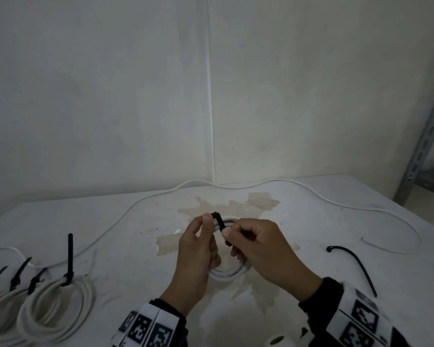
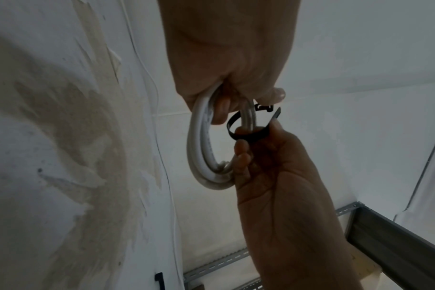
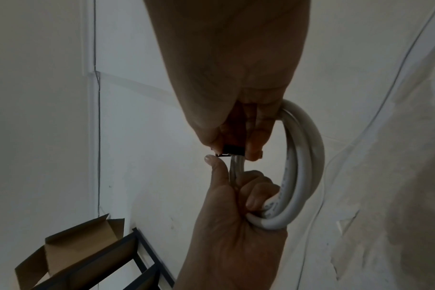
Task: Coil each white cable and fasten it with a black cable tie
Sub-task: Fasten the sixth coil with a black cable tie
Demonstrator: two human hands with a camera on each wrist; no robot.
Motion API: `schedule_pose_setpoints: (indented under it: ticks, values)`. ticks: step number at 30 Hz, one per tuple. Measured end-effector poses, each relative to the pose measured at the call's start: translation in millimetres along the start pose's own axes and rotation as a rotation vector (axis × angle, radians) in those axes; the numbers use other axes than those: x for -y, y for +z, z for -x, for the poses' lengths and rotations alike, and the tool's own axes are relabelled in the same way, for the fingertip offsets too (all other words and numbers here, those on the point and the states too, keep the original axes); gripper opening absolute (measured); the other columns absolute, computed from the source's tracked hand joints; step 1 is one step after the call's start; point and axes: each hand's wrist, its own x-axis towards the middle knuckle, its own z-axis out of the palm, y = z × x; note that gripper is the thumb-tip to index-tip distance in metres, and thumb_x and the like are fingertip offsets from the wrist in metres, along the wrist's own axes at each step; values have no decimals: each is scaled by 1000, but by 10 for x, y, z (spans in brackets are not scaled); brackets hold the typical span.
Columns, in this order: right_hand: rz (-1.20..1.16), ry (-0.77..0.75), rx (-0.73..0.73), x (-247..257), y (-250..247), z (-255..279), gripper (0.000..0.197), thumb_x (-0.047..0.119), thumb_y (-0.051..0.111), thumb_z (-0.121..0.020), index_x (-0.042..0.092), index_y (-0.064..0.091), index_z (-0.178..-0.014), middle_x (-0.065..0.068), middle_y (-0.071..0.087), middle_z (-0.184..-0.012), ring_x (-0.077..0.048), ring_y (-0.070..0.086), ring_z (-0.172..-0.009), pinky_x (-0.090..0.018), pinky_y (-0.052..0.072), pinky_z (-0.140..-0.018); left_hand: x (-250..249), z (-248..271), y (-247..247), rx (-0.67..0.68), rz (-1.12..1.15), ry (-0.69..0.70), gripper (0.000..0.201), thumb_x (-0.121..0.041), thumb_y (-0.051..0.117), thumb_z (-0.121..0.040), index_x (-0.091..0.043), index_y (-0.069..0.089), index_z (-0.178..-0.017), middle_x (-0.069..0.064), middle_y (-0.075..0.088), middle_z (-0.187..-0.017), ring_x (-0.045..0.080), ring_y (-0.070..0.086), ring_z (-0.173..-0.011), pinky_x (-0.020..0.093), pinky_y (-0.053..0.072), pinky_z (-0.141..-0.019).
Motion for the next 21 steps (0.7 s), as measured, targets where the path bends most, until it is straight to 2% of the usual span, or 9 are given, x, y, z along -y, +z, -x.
schedule_pose_setpoints:
  ticks: [4,8,10,16,19,21]
  values:
    - [41,25,13,19,10,-21,26,17,63,-84,18,59,-59,9,57,-50,-1,55,-48,-15,45,-52,-20,13,-17,-9,1,-11,30,-48,47,-78,-20,54,-72,-7,24,-45,6,21,-38,18,23,-36]
    - [67,35,2,41,24,-23,23,16,64,-84,8,63,-63,3,56,-53,0,52,-47,-14,42,-53,-32,28,-30,-14,-2,-20,31,-45,44,-86,-17,58,-81,-9,24,-44,6,20,-38,18,23,-36]
    - [70,34,-9,39,35,-20,22,15,64,-83,7,63,-63,1,56,-54,-2,52,-47,-14,42,-53,-40,30,-31,-20,3,-29,31,-42,41,-91,-17,59,-83,-9,24,-44,5,20,-38,18,23,-36]
    - [43,40,-19,51,50,-6,21,15,65,-82,10,63,-62,-1,58,-57,-3,52,-48,-13,42,-52,-66,32,-43,-26,-10,-30,31,-36,44,-93,-20,54,-69,-9,24,-44,6,20,-38,17,23,-37]
    - [37,46,3,79,48,-19,21,16,64,-84,8,63,-64,0,58,-58,-2,51,-48,-12,42,-52,-59,31,-64,-26,-47,-5,26,-32,46,-93,-18,58,-75,-9,25,-43,5,21,-37,18,24,-36]
    - [44,21,-14,85,81,-21,23,19,62,-85,13,61,-63,4,57,-58,-2,50,-48,-11,41,-52,-29,46,-64,-22,-88,29,25,-30,45,-93,-14,61,-83,-9,27,-41,5,23,-36,18,26,-37]
